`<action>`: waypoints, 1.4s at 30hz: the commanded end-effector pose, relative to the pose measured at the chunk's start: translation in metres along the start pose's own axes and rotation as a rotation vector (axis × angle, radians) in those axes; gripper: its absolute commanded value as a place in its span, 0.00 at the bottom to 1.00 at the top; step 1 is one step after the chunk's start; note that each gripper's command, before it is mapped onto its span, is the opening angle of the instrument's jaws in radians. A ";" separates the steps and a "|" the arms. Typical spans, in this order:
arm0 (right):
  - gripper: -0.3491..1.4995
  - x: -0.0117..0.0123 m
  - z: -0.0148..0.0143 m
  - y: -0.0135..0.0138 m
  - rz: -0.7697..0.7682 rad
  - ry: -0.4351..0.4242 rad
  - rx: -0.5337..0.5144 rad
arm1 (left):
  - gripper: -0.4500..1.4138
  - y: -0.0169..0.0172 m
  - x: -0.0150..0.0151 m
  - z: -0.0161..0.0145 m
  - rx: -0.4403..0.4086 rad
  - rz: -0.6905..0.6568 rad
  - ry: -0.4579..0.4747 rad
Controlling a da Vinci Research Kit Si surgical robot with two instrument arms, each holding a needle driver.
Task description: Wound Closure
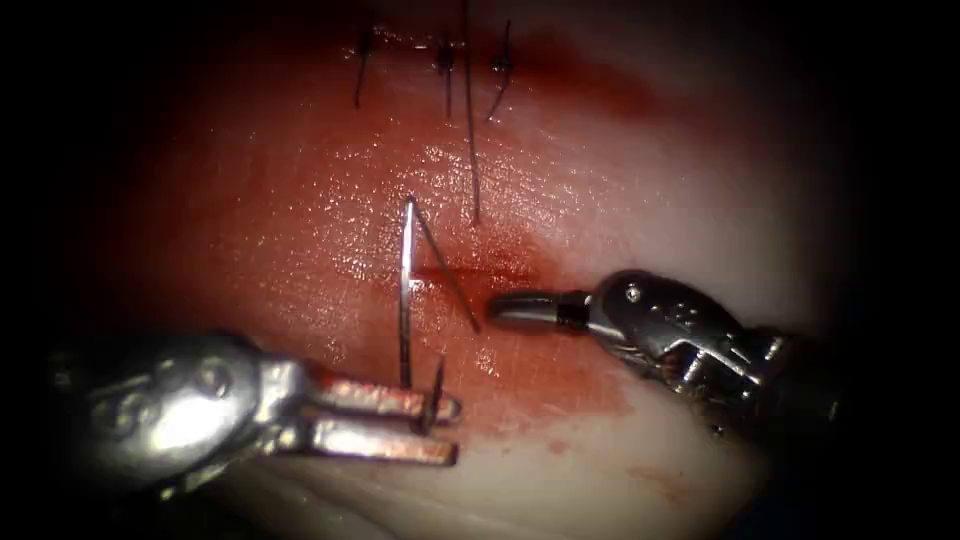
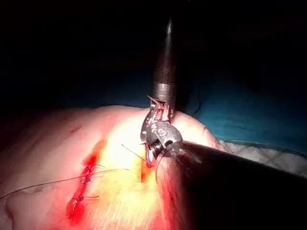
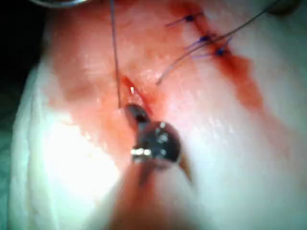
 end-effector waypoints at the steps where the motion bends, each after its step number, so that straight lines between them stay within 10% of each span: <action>1: 0.44 0.0001 0.0008 -0.0005 0.003 0.009 0.018 | 0.00 -0.0003 -0.0003 0.0005 0.002 0.004 0.003; 19: 0.40 0.0007 0.0040 -0.0022 -0.038 0.002 0.035 | 0.00 0.0004 -0.0001 -0.0011 0.017 0.016 -0.004; 23: 0.00 0.0007 0.0033 -0.0016 -0.044 0.004 0.009 | 0.00 0.0007 0.0001 -0.0012 0.018 0.020 -0.004; 32: 0.00 0.0009 0.0016 -0.0023 -0.067 -0.062 0.003 | 0.00 0.0006 -0.0003 -0.0020 0.017 0.022 0.001; 42: 0.00 0.0028 -0.0017 -0.0092 -0.045 -0.097 0.046 | 0.00 -0.0011 -0.0050 -0.0021 0.034 0.058 0.029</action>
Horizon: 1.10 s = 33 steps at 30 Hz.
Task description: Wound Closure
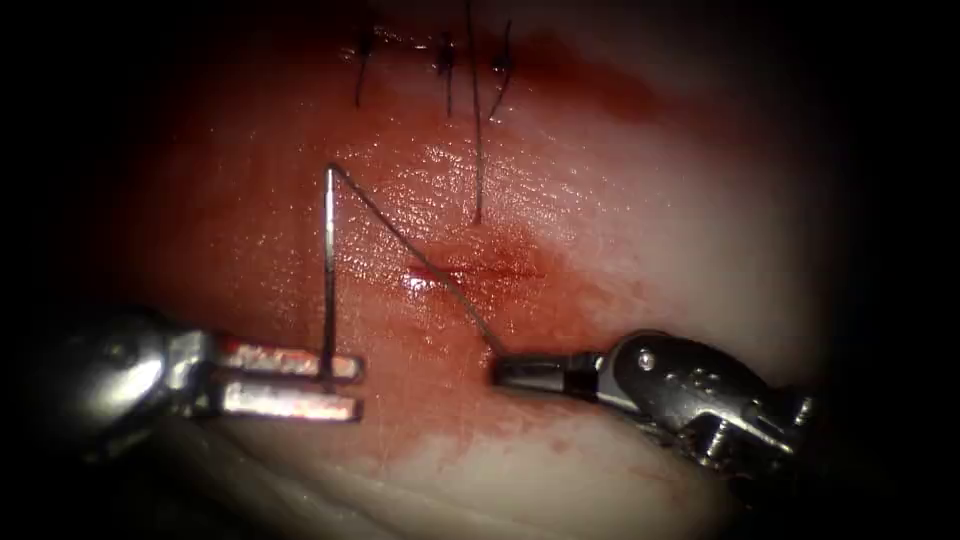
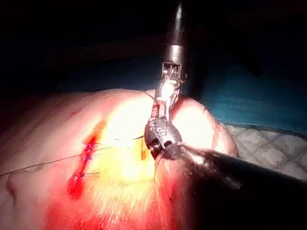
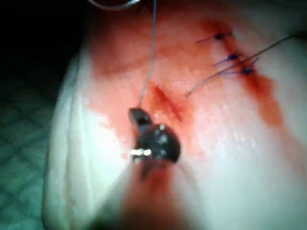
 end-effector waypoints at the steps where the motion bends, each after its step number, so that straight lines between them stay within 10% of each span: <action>1: 0.00 0.0002 0.0007 -0.0016 0.003 0.001 0.013 | 0.00 -0.0004 -0.0010 0.0007 0.001 0.005 0.000; 12: 0.00 0.0028 0.0015 -0.0061 -0.048 0.053 0.064 | 0.00 -0.0023 -0.0056 -0.0018 0.021 0.040 0.019; 16: 0.49 0.0031 0.0011 -0.0051 -0.115 0.056 0.061 | 0.00 -0.0032 -0.0058 -0.0042 0.059 0.032 0.022; 20: 0.74 0.0029 0.0004 -0.0039 -0.166 0.058 0.014 | 0.00 -0.0036 -0.0060 -0.0063 0.091 0.021 0.017; 33: 0.73 0.0006 0.0029 0.0006 -0.246 -0.011 -0.105 | 0.00 -0.0037 -0.0061 -0.0068 0.116 0.012 0.013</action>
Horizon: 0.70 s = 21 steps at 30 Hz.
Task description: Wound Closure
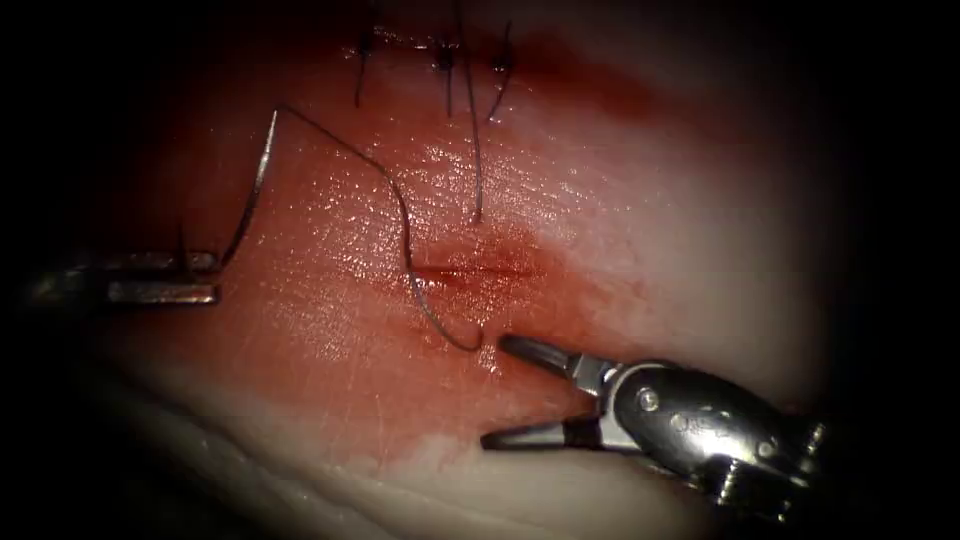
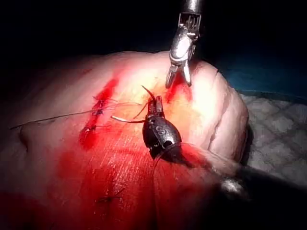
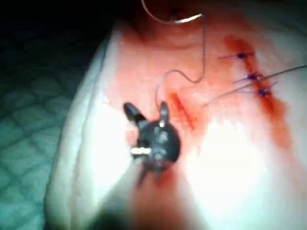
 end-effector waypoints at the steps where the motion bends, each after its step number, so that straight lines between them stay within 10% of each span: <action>1: 0.72 -0.0012 0.0020 0.0009 -0.013 -0.021 -0.010 | 0.00 -0.0001 -0.0005 0.0007 -0.003 0.000 0.000; 6: 0.66 -0.0027 0.0039 0.0026 -0.023 -0.048 -0.045 | 0.00 0.0000 -0.0006 0.0007 -0.006 0.001 0.001; 10: 0.01 -0.0030 0.0040 0.0030 -0.024 -0.060 -0.069 | 0.00 0.0000 -0.0006 0.0009 -0.006 0.001 0.001; 21: 0.00 -0.0029 -0.0003 0.0000 -0.013 -0.098 -0.012 | 0.00 0.0009 -0.0008 0.0024 -0.023 0.004 0.007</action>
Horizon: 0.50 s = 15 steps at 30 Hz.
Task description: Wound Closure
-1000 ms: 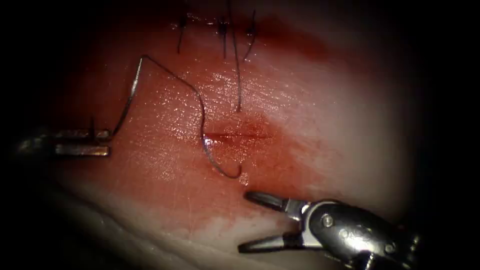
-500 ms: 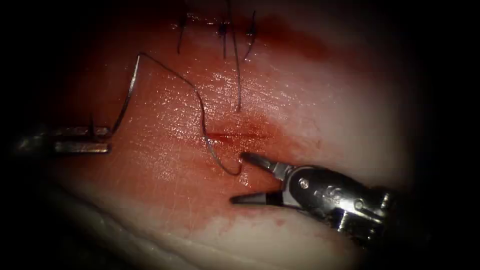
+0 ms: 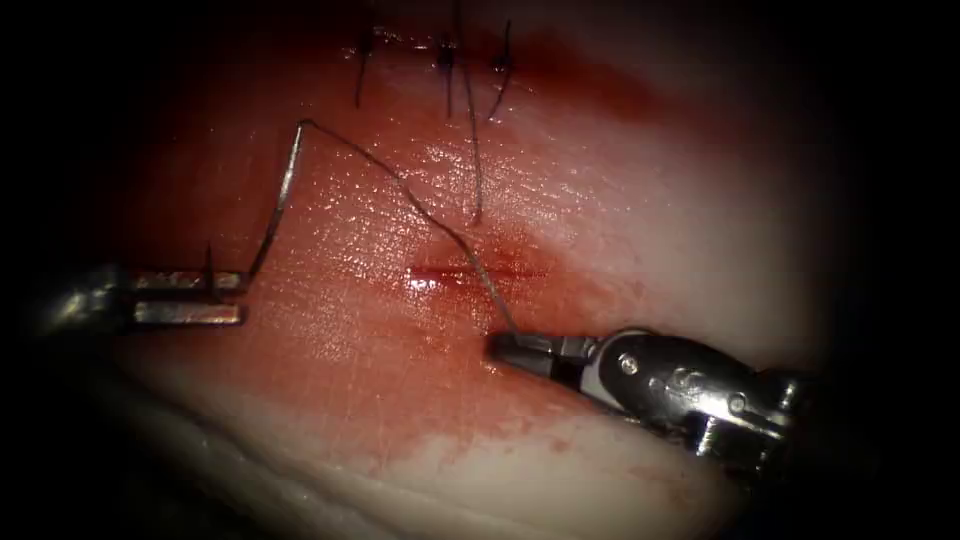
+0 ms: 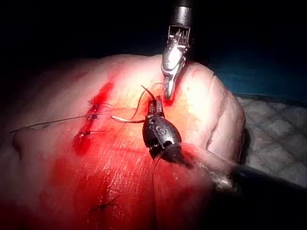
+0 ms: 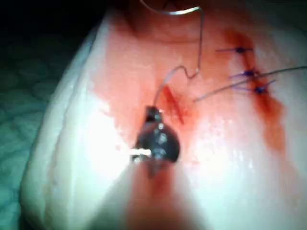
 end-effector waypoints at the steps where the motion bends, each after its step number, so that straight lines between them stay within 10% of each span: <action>1: 0.00 0.0002 0.0001 -0.0012 0.003 -0.001 0.013 | 0.00 -0.0002 -0.0005 0.0008 -0.004 0.001 0.001; 15: 0.00 0.0073 -0.0016 -0.0092 0.024 0.034 0.221 | 0.00 -0.0003 -0.0018 0.0013 -0.002 0.013 0.003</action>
